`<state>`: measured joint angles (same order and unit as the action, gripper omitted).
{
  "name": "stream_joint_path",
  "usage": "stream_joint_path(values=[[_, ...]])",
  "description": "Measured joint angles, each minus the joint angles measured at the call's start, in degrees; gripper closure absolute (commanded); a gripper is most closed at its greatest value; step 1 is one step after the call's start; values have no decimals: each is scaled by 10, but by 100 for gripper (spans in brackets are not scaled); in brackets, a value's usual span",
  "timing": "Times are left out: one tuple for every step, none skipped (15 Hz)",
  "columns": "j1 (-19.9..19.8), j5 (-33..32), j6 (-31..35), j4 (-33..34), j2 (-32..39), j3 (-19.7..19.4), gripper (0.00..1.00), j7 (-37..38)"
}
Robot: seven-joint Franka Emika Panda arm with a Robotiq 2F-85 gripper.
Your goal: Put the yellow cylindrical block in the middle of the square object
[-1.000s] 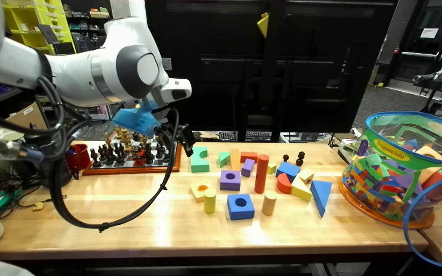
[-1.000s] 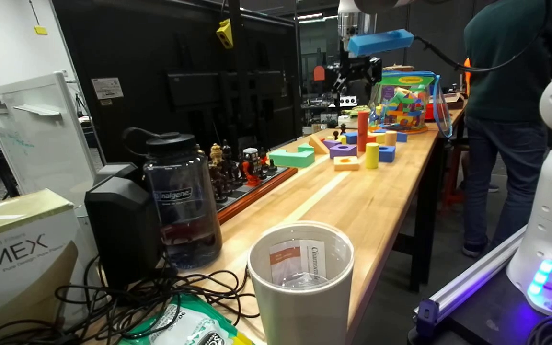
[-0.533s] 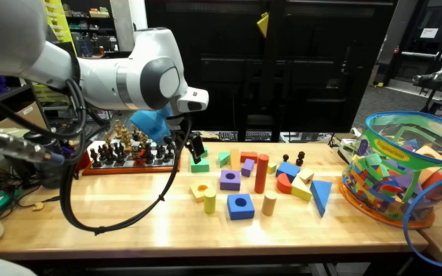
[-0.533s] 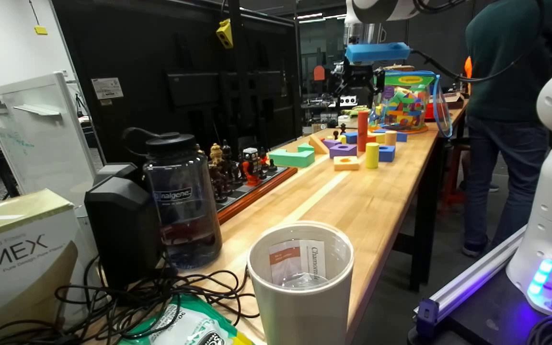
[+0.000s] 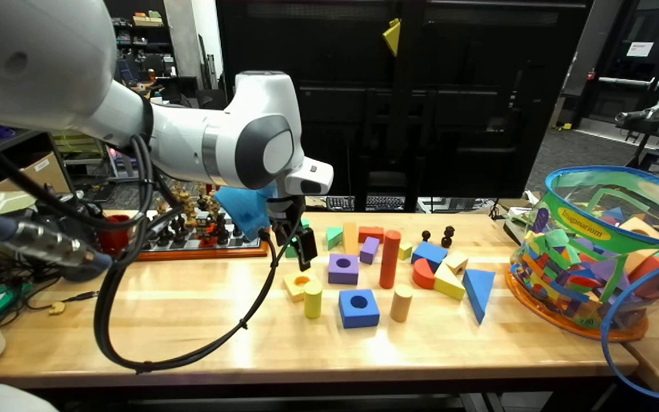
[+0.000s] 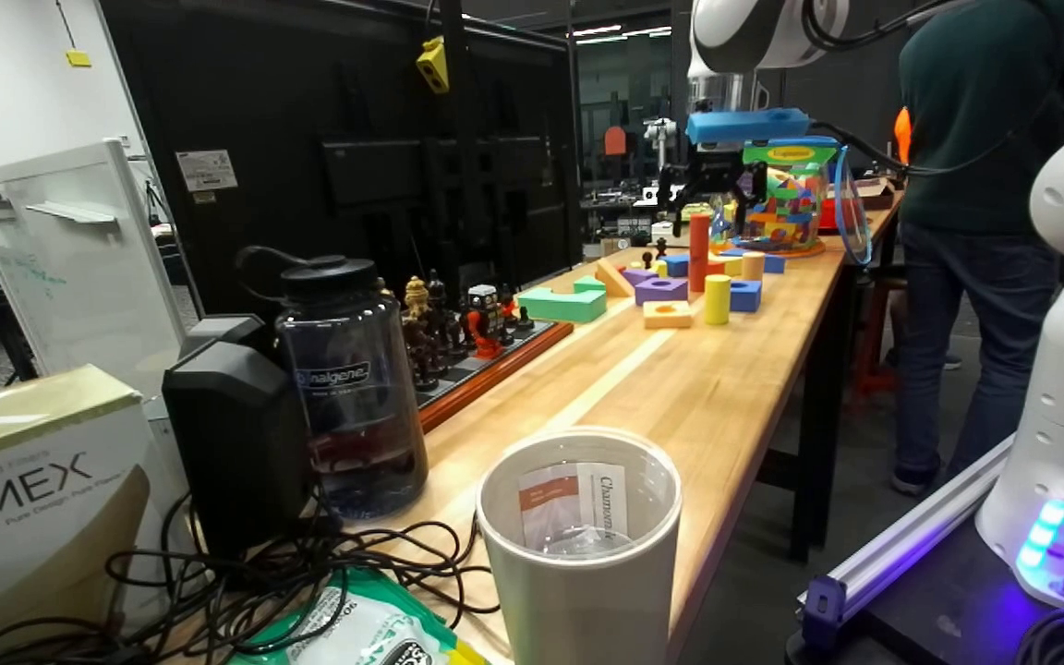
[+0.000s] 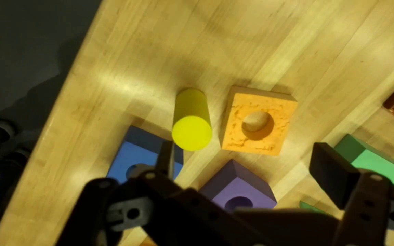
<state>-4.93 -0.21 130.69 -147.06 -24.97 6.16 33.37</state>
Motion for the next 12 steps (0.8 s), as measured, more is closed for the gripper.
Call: stream_joint_path(values=[[-2, 0, 0, -5, 0, -4, 0, 0], [-4, 0, 0, -11, 0, -7, 0, 0], [-6, 0, 3, -15, 1, -10, 0, 0], [-8, 0, 9, -20, 3, -13, 0, 0], [-10, 0, 18, -23, 6, -15, 0, 0], [-12, 0, 25, -25, 11, -17, 0, 0], [-12, 0, 33, -27, 17, -20, 0, 0], [-13, 0, 41, -28, 23, -22, 0, 0], [-15, 0, 49, -28, 30, -24, 0, 0], [-15, 0, 59, -29, 38, -27, 0, 0], [-15, 0, 70, -29, 45, -29, 0, 0], [-15, 0, 81, -29, 53, -30, 0, 0]])
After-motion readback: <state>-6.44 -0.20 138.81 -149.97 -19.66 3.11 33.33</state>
